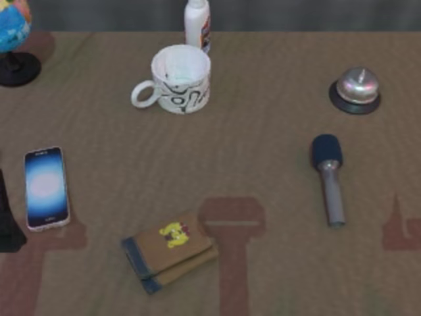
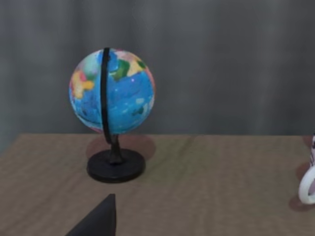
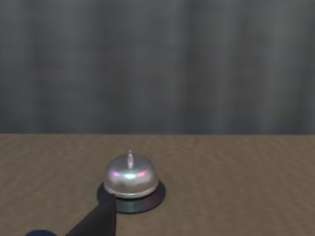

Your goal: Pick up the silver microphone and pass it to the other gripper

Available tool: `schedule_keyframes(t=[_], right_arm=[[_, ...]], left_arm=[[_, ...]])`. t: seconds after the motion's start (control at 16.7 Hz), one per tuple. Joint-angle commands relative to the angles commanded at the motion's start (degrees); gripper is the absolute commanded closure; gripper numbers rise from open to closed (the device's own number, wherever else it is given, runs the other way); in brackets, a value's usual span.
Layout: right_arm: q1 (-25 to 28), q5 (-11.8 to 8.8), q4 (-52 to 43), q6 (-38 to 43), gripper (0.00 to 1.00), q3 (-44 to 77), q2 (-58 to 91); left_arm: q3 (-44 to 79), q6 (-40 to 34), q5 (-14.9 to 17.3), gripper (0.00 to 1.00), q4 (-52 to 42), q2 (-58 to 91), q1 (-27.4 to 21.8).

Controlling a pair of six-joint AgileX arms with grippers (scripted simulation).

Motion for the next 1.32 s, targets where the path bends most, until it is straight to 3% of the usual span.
schedule_keyframes(t=[0.24, 0.48, 1.32], right_arm=[[0.7, 0.1, -1.4, 0.6, 0.0, 1.5, 1.8], [4.3, 1.2, -9.1, 3.7, 0.0, 9.9, 12.7], [24.0, 5.8, -45.0, 25.5, 0.0, 64.9, 89.0]], left_arm=[[0.0, 0.0, 0.0, 0.0, 0.0, 0.0, 0.0], [0.0, 0.0, 0.0, 0.0, 0.0, 0.0, 0.0], [0.0, 0.0, 0.0, 0.0, 0.0, 0.0, 0.0]])
